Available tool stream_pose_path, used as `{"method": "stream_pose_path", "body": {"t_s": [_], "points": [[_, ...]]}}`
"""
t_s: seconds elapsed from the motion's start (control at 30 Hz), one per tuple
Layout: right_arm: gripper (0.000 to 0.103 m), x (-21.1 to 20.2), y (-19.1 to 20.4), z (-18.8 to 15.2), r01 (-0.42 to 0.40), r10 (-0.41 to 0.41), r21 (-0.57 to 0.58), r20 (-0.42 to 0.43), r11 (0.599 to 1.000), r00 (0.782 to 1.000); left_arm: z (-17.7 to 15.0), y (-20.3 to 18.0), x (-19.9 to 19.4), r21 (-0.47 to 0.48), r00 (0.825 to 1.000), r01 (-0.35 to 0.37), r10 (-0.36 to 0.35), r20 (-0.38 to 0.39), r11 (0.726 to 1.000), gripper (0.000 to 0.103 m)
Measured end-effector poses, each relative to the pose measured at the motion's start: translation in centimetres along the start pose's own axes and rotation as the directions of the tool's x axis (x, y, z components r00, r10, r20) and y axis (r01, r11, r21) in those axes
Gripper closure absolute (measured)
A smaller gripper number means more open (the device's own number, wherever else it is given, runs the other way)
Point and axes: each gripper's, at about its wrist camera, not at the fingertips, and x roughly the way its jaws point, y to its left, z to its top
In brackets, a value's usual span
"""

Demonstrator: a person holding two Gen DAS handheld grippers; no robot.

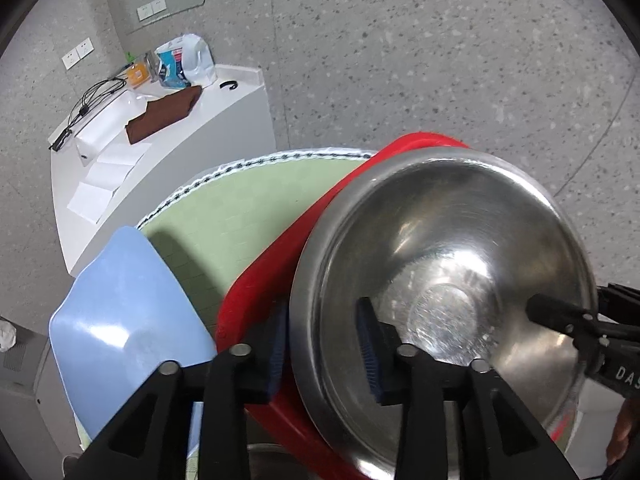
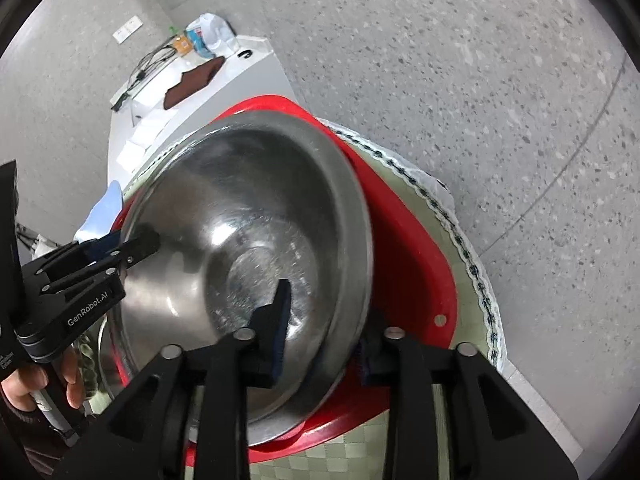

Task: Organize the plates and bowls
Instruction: 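Lift the large steel bowl with the right tool and lower it into the red basin, then open the right tool and move the left tool to the blue plate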

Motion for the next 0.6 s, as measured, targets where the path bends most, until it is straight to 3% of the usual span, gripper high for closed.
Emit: {"method": "stream_pose_path", "body": {"t_s": [0.07, 0.1, 0.33, 0.47, 0.6], "points": [[0.051, -0.3, 0.1, 0.0, -0.007, 0.007, -0.002, 0.006, 1.0, 1.0, -0.5, 0.1, -1.0, 0.003, 1.0, 0.018, -0.018, 0.018, 1.0, 0.042], [0.042, -0.5, 0.1, 0.0, -0.009, 0.009, -0.001, 0.011, 1.0, 1.0, -1.0, 0.2, -1.8, 0.002, 0.999, 0.025, -0.025, 0.032, 1.0, 0.038], [0.041, -3.1, 0.0, -0.4, -0.013, 0.013, 0.004, 0.052, 1.0, 0.999, -2.8, 1.6, -6.4, -0.03, 0.995, 0.051, -0.048, 0.088, 0.998, 0.035], [0.041, -6.9, 1.1, -1.5, 0.127, -0.123, -0.016, 0.161, 0.992, 0.979, -4.5, 4.3, -11.0, -0.055, 0.988, 0.03, -0.021, 0.156, 0.998, 0.019], [0.034, -10.1, 4.4, -3.4, 0.11, -0.098, -0.034, 0.257, 0.993, 0.962, -6.2, 9.1, -14.7, -0.109, 0.978, 0.033, -0.01, 0.208, 0.994, 0.01]]}}
